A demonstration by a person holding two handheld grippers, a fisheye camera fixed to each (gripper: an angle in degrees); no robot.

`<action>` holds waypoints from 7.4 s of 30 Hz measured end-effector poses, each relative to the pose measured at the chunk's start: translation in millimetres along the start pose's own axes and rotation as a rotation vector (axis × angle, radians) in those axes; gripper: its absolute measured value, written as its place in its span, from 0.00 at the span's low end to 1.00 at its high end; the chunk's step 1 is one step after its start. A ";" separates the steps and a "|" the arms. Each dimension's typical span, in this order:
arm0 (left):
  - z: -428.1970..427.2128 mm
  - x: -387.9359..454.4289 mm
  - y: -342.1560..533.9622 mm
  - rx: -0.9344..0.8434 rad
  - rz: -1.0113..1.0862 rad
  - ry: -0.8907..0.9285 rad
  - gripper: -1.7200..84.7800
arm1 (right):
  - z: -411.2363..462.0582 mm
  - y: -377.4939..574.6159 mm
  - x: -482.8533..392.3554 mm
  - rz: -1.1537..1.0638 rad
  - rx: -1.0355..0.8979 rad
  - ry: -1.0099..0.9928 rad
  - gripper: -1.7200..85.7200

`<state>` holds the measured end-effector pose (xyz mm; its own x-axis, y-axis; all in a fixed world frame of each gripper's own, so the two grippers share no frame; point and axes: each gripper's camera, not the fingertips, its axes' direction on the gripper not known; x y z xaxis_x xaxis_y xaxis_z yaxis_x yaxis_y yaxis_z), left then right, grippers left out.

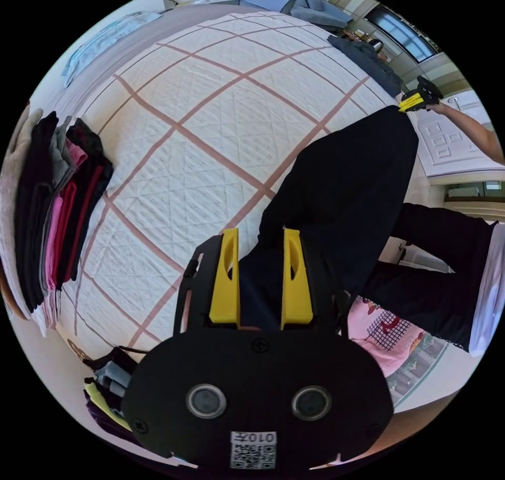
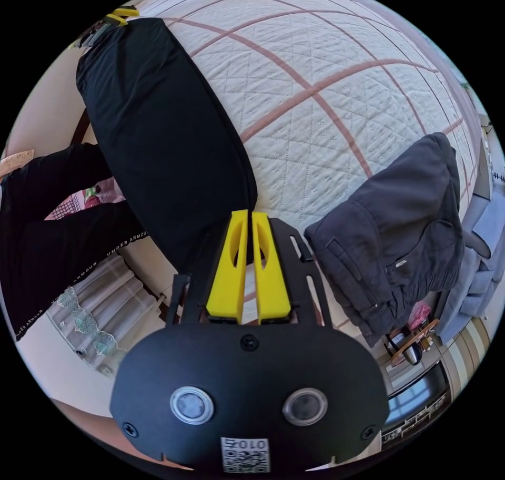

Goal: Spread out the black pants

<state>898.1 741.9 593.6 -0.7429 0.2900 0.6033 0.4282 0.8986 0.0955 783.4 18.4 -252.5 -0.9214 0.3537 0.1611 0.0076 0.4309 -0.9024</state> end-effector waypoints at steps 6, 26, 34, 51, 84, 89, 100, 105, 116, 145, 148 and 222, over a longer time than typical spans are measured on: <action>12.4 -16.0 -12.6 -0.012 0.044 0.122 0.15 | -4.1 -1.0 3.4 -0.015 -0.013 -0.027 0.05; -21.4 -88.0 -2.4 0.075 -0.137 0.324 0.02 | -49.1 -32.9 50.1 -0.019 -0.019 -0.036 0.05; -58.5 -95.8 -40.6 0.093 -0.129 0.167 0.04 | -44.0 -63.0 87.9 0.073 -0.114 -0.019 0.06; -146.2 49.1 430.3 0.618 -1.386 0.060 0.19 | -94.1 -68.3 -134.5 0.286 0.457 0.066 0.06; -163.4 28.6 549.4 0.635 -1.364 0.249 0.10 | -34.7 -245.6 -350.3 -0.120 0.218 -0.099 0.11; -179.2 50.9 568.5 0.656 -1.408 0.248 0.12 | -37.8 -249.9 -349.6 -0.103 0.232 -0.074 0.10; -213.1 98.2 440.1 0.490 -1.003 0.126 0.09 | -17.0 -267.0 -348.6 -0.115 0.256 -0.173 0.11; -188.2 77.4 450.8 0.470 -1.115 0.255 0.08 | -19.9 -263.7 -333.8 -0.172 0.231 -0.188 0.09; -255.1 -60.8 437.2 0.418 -1.154 0.004 0.13 | -107.9 -362.4 -176.9 0.034 0.559 -0.322 0.11; -81.0 -139.3 431.5 0.477 -1.155 0.085 0.03 | -51.0 -415.6 -94.4 0.086 0.609 -0.450 0.06; -85.3 -122.0 441.9 0.411 -1.228 -0.017 0.03 | -64.1 -375.2 -89.3 0.136 0.681 -0.436 0.06; 357.7 363.4 -321.7 0.213 0.653 0.128 0.02 | 169.6 395.1 4.7 1.135 0.675 -0.481 0.06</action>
<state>306.3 676.0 498.8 -0.2958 0.7638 0.5737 0.6467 0.6021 -0.4682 716.2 49.6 -676.1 -0.5810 -0.1387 -0.8020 0.7684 -0.4184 -0.4842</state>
